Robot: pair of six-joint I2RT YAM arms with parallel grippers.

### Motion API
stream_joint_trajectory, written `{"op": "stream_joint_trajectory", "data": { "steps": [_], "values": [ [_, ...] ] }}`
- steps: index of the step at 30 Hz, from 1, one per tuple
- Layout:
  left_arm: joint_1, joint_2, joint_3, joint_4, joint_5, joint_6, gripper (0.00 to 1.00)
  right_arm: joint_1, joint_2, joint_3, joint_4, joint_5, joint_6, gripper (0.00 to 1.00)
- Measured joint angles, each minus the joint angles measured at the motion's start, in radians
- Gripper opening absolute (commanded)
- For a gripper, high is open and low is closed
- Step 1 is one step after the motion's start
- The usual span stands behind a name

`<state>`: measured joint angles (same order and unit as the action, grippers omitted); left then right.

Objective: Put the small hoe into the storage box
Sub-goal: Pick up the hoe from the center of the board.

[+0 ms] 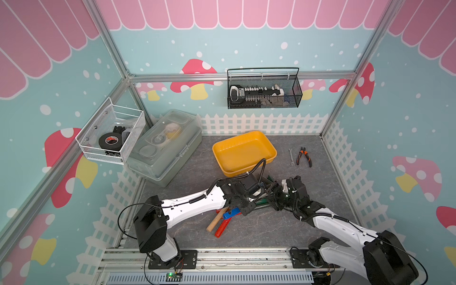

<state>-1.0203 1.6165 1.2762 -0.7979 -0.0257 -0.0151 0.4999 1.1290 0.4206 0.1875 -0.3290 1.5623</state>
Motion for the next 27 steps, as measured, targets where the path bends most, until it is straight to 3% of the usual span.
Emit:
{"op": "stream_joint_trajectory", "data": {
  "steps": [4, 13, 27],
  "values": [
    [0.000, 0.002, 0.000, -0.001, 0.000, 0.000, 0.00, 0.046, 0.053, 0.000, 0.061, 0.019, 0.029, 0.75],
    [0.000, 0.005, 0.000, -0.003, 0.001, -0.003, 0.00, 0.139, 0.076, -0.001, 0.111, 0.118, 0.082, 0.60],
    [0.005, 0.009, 0.000, -0.004, 0.004, -0.005, 0.00, 0.195, 0.077, -0.022, 0.131, 0.251, 0.131, 0.45]
  ]
}}
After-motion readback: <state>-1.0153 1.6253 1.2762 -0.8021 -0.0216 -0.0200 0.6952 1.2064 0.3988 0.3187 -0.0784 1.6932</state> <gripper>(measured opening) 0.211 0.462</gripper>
